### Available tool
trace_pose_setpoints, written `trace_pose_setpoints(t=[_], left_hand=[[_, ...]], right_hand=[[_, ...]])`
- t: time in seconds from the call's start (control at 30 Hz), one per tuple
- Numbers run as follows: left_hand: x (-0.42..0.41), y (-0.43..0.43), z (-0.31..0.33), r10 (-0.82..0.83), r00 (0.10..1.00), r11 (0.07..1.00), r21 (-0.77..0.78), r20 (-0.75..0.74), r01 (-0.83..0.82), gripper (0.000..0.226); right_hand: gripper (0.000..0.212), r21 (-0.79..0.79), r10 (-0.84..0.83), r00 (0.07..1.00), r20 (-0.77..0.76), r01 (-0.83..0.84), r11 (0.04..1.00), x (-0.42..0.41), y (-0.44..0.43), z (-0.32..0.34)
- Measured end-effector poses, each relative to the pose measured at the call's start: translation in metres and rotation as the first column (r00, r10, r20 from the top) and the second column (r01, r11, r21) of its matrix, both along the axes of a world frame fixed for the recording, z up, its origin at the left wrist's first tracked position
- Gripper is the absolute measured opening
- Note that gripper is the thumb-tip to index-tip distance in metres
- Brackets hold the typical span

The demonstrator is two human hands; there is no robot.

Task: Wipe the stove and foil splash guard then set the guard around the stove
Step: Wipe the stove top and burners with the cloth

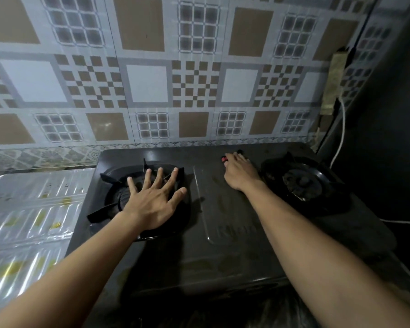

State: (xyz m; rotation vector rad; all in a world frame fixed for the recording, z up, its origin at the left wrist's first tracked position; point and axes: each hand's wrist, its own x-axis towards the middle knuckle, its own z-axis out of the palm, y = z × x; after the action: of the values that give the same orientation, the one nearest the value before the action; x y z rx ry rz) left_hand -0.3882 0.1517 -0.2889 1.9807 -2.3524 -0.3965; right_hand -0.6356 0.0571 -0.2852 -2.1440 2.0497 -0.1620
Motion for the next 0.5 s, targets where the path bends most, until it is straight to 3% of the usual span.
trace_pose_setpoints(t=[0.2,0.5], left_hand=[[-0.001,-0.001,0.001,-0.024,1.0,1.0,-0.015,-0.009,0.023,0.067],[-0.003,0.001,0.004,-0.068,0.998,0.993,-0.094,0.0,0.067,0.065]], right_hand=[[0.048,-0.009,0.264,0.963,0.056,-0.264,0.964,0.062,0.012,0.004],[0.037,-0.062,0.324,0.935,0.142,-0.319,0.946,0.064,0.065,-0.007]])
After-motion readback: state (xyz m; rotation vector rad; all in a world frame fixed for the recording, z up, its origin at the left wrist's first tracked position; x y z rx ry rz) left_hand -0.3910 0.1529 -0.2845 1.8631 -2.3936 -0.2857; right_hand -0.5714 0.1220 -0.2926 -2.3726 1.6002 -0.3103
